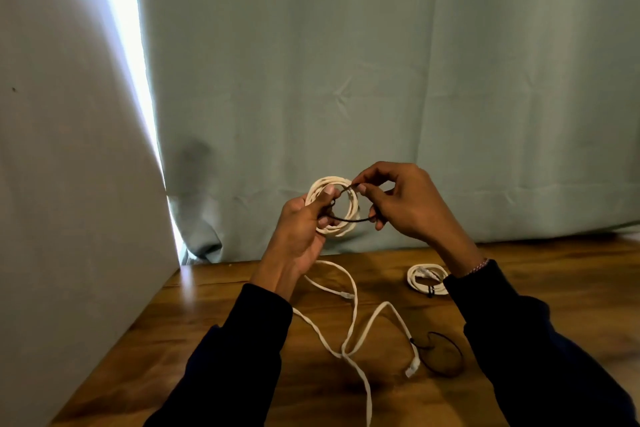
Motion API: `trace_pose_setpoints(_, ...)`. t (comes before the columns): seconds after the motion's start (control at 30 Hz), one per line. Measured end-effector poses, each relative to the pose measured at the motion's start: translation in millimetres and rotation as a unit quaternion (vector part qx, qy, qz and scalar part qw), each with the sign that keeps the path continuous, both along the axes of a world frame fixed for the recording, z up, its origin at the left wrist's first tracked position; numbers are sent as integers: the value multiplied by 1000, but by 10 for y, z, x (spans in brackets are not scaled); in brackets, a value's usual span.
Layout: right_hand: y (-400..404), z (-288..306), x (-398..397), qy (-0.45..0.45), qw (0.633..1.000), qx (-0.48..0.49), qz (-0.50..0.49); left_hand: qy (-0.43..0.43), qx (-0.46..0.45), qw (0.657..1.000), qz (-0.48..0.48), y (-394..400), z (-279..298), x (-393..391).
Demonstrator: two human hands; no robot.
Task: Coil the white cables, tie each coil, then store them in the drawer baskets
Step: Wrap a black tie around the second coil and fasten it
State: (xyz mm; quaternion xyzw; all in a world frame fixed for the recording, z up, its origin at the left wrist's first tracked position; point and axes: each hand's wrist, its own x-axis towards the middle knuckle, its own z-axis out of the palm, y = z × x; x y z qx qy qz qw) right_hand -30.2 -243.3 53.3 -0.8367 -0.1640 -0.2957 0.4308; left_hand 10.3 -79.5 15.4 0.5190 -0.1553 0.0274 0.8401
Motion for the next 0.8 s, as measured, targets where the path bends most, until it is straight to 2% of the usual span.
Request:
trace_pose_setpoints(0.07,-17,17,-1,9,999,-22,-24,-11,2,1000,14,12,3,-1)
trace_pose_setpoints(0.17,19,4,-48,-49,981,-143,-117,-29,77,992,95,-7,5,-7)
trace_pose_setpoints(0.23,120,15,-134,-116,974,-144,-129,-42,142,976,163,-33,-9,-23)
trace_pose_setpoints(0.3,208,45,-237,-139,981,-103,-90,-63,177,963,194,-71,-6,-39)
trace_pose_setpoints(0.37,307,50,-327,-97,989,-109,-36,-74,186,960,196,-70,8,-45)
trace_pose_setpoints(0.43,380,2,-344,-78,979,-186,-42,-76,183,962,190,-56,29,-57)
trace_pose_setpoints(0.5,403,-39,-301,-95,963,-240,-81,-80,206,953,209,-36,36,-51)
trace_pose_setpoints(0.6,344,-33,-240,-124,947,-269,-128,-83,224,946,222,-6,45,-53)
trace_pose_setpoints(0.8,233,10,-258,-162,927,-297,-164,-73,214,959,171,17,79,-74)
